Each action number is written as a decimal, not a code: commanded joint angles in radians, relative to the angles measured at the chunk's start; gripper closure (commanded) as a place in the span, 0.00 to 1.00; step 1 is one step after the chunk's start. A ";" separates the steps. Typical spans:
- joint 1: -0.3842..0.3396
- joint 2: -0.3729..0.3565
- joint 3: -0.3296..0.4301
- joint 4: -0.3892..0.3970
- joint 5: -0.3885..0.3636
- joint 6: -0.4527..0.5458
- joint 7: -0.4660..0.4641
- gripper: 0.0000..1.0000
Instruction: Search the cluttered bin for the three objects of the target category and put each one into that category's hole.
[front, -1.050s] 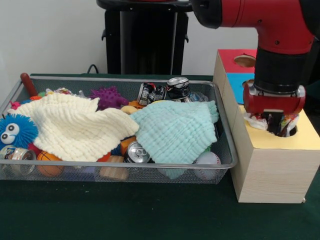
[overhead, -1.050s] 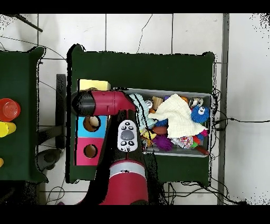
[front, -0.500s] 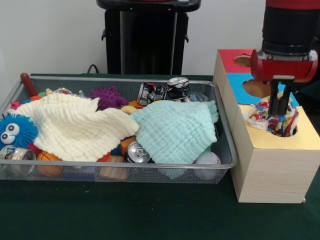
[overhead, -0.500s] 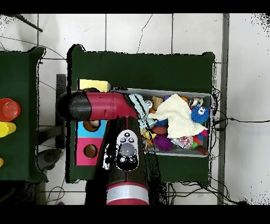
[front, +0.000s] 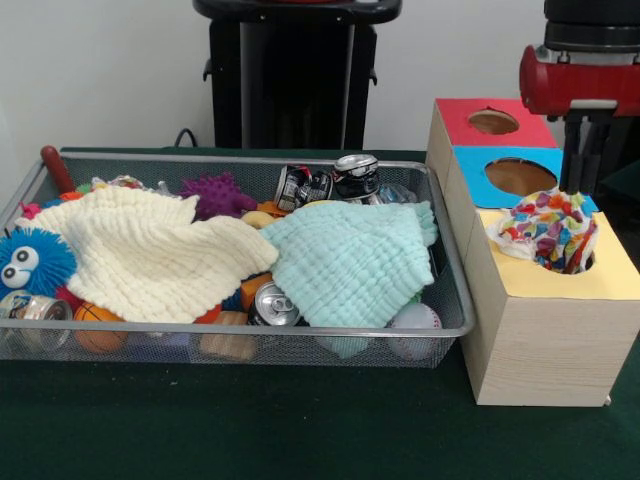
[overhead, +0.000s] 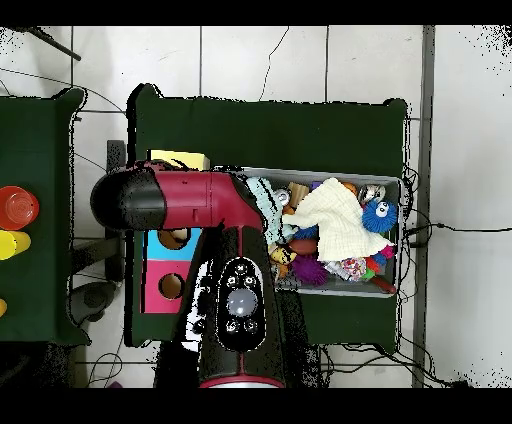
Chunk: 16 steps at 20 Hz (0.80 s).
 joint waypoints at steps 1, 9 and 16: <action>-0.050 0.013 0.082 0.124 0.011 0.199 0.030 1.00; -0.079 0.052 0.124 0.122 0.015 0.291 0.001 1.00; -0.103 0.080 0.167 0.133 0.007 0.236 -0.013 1.00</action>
